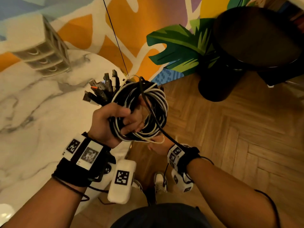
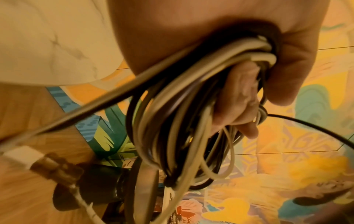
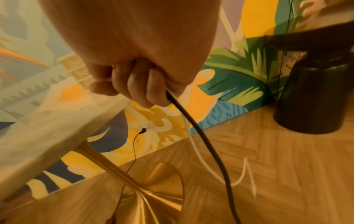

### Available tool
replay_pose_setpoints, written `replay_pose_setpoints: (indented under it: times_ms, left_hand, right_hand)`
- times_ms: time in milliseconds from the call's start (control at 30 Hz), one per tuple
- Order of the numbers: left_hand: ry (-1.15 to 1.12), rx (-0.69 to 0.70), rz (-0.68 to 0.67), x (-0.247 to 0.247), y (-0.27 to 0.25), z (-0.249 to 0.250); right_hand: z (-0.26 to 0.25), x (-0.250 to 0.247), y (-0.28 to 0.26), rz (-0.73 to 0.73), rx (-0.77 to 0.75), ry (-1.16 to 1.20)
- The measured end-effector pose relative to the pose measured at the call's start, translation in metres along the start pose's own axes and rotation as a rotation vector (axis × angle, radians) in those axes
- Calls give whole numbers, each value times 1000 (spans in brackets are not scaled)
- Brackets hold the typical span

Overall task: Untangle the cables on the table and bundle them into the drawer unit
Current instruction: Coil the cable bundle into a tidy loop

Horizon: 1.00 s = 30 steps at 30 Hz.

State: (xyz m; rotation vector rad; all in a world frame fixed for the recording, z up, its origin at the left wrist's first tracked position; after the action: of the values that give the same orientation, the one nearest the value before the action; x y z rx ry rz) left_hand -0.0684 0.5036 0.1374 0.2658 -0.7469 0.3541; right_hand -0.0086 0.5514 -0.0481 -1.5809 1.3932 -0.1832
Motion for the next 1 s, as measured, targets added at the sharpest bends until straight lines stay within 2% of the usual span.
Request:
replay_pose_setpoints:
  times_ms: [133,267,367,467,533,633,733,833,1000]
  left_hand:
    - [-72,47,-32,8,8,8]
    - [-114,-29,-74,9,2,4]
    - [-47,-154,-70,3,-14,-9]
    - [177,-195,23,-13,-22,-16]
    - [262,-166,91,-21,-21,-14]
    - [331,-136,119,-26,-16,-9]
    - [517,-133,167,-35,-14,-6]
    - [620,-213,211,-47,-23,-14]
    - [716,-451,120,-45,-39,-43]
  right_hand:
    - [-6,27,7,20,-21,123]
    - [-7,7,-6,-50,7,153]
    - [8,-31,-3,66,37,160]
    - [3,-66,3,197,-8,51]
    - [7,-72,2,149,6,-27]
    - [18,-64,1,56,25,-101]
    - [29,-54,3,10,42,-120]
    - [36,-62,-2,-3,-8,-52]
    - [24,-79,-6,-45,-64,13]
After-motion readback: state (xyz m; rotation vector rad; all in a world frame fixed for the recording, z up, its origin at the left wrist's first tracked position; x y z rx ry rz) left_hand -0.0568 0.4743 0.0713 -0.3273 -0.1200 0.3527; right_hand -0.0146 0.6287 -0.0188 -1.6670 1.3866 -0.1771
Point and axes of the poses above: each hand's wrist, its own y-axis towards the middle knuckle, its own x-axis out of the palm, z = x × y, the point moved 7 cm from there along y, towards the middle knuckle, and after that the axes turned 11 degrees about x, right-handed, at the moved point
